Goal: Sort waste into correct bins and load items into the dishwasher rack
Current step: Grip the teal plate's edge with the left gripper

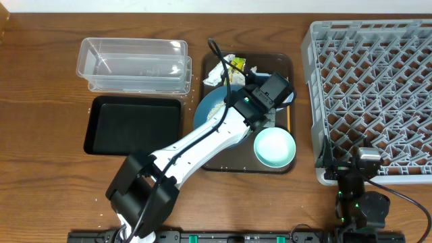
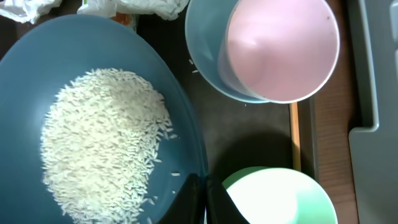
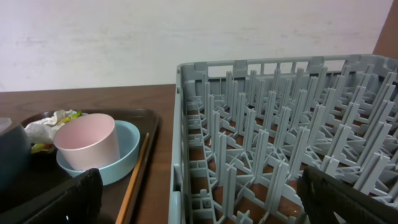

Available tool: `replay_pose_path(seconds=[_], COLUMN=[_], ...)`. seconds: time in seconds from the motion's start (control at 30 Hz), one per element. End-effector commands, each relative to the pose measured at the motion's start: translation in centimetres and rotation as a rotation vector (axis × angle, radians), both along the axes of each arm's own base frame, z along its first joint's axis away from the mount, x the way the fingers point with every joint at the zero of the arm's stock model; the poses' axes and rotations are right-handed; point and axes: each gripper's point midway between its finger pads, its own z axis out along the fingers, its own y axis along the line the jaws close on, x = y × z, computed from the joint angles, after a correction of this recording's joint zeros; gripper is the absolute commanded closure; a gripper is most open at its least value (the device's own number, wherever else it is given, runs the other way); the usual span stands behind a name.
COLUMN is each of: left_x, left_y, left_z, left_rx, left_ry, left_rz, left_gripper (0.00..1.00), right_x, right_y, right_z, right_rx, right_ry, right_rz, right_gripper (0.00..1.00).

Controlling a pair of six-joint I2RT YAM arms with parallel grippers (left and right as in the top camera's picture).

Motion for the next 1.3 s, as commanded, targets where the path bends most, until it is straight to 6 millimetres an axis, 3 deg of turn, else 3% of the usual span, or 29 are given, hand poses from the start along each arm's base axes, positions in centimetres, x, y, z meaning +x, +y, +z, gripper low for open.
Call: replay_pose_path(seconds=[0.0, 0.23, 0.53, 0.87, 0.97, 1.03, 1.27], left_x=[0.2, 0.1, 0.3, 0.6, 0.6, 0.6, 0.7], left_y=[0.5, 0.5, 0.3, -0.1, 0.0, -0.1, -0.1], left_z=[0.2, -0.2, -3.4, -5.1, -5.4, -5.4, -5.3], left_rx=[0.019, 0.024, 0.066, 0.079, 0.082, 0.081, 0.079], left_ry=[-0.012, -0.006, 0.036, 0.048, 0.051, 0.05, 0.048], left_rz=[-0.002, -0.002, 0.002, 0.001, 0.001, 0.001, 0.002], left_gripper=[0.94, 0.94, 0.94, 0.93, 0.84, 0.71, 0.65], right_x=[0.0, 0.0, 0.0, 0.0, 0.0, 0.0, 0.0], right_y=[-0.1, -0.1, -0.1, -0.1, -0.1, -0.1, -0.1], right_z=[-0.1, -0.1, -0.1, -0.1, -0.1, -0.1, -0.1], right_rx=[-0.012, -0.012, -0.012, -0.012, -0.012, -0.012, -0.012], right_ry=[0.004, 0.005, 0.004, 0.004, 0.004, 0.004, 0.004], right_rz=[-0.002, -0.002, -0.002, -0.002, -0.002, -0.002, -0.002], right_gripper=[0.01, 0.01, 0.01, 0.01, 0.01, 0.01, 0.01])
